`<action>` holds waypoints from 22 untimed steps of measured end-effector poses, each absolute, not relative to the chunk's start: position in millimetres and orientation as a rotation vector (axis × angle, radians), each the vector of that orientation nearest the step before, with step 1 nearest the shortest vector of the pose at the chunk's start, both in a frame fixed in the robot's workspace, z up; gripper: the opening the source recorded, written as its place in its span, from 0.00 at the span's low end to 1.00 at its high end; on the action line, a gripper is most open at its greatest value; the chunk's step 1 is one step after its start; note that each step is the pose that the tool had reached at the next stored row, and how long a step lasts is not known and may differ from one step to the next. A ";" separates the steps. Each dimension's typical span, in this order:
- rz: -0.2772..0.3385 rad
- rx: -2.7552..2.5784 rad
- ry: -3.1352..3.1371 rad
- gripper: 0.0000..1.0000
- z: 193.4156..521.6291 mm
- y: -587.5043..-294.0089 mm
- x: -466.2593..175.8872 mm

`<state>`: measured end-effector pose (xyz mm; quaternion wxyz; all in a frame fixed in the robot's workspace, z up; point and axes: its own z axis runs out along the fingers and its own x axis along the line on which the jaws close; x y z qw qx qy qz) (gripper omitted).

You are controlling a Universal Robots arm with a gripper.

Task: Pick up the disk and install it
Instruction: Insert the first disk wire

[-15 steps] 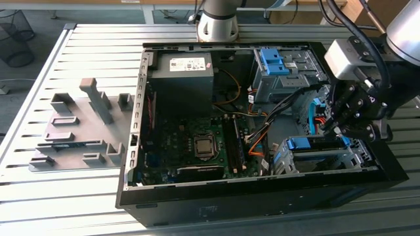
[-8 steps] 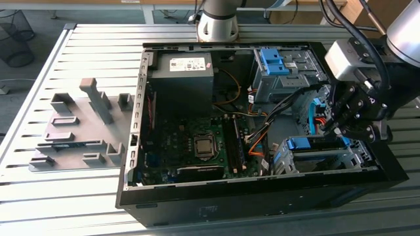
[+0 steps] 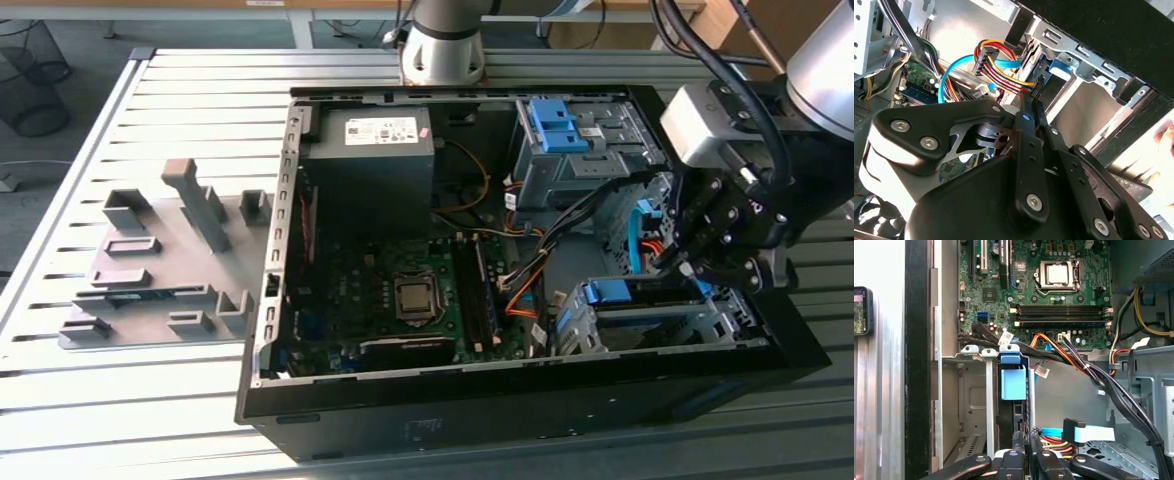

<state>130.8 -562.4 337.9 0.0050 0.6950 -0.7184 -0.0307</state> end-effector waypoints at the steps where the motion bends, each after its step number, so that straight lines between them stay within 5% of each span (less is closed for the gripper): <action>1: -0.096 2.175 -2.251 0.16 337.6 -562.4 130.8; 22: -0.107 2.154 -2.262 0.16 336.0 -563.1 133.3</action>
